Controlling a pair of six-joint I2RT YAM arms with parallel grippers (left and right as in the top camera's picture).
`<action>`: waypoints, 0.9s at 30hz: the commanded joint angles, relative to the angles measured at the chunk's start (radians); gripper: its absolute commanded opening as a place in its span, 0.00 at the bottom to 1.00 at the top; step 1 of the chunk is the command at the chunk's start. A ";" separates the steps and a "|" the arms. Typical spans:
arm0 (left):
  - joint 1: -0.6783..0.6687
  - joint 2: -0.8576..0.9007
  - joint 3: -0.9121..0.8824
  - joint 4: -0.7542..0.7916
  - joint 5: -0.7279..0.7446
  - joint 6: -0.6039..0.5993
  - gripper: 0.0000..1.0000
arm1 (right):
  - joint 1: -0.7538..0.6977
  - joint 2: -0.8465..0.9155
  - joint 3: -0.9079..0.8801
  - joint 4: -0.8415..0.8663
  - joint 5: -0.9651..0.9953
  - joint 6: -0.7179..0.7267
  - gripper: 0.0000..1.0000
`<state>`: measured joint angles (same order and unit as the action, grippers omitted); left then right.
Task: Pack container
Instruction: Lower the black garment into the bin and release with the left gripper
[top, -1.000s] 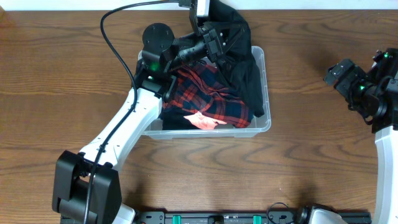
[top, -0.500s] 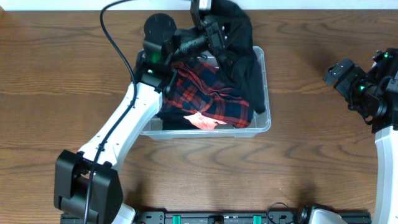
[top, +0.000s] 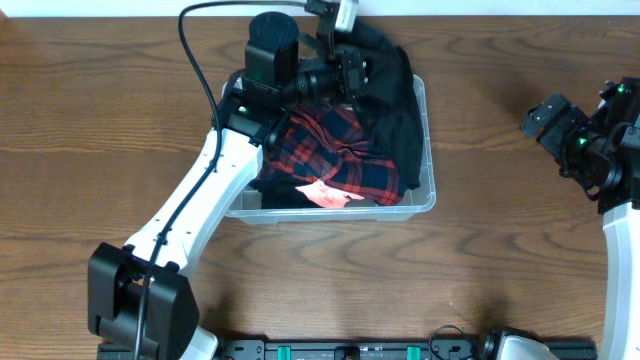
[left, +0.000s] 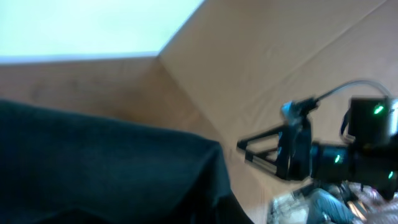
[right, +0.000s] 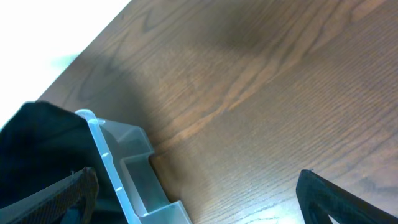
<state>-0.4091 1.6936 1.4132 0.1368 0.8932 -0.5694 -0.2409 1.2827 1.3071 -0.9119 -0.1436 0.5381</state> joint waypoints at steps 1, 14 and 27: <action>0.012 -0.011 0.031 -0.098 0.067 0.069 0.06 | -0.008 0.002 0.001 -0.001 0.006 0.007 0.99; 0.032 -0.170 0.031 -0.993 -0.694 0.347 0.12 | -0.008 0.002 0.001 -0.001 0.006 0.007 0.99; 0.038 -0.343 0.044 -0.986 -0.861 0.348 0.66 | -0.008 0.002 0.001 -0.001 0.006 0.007 0.99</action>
<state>-0.3759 1.4258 1.4338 -0.8825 0.0879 -0.2329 -0.2409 1.2831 1.3067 -0.9123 -0.1421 0.5381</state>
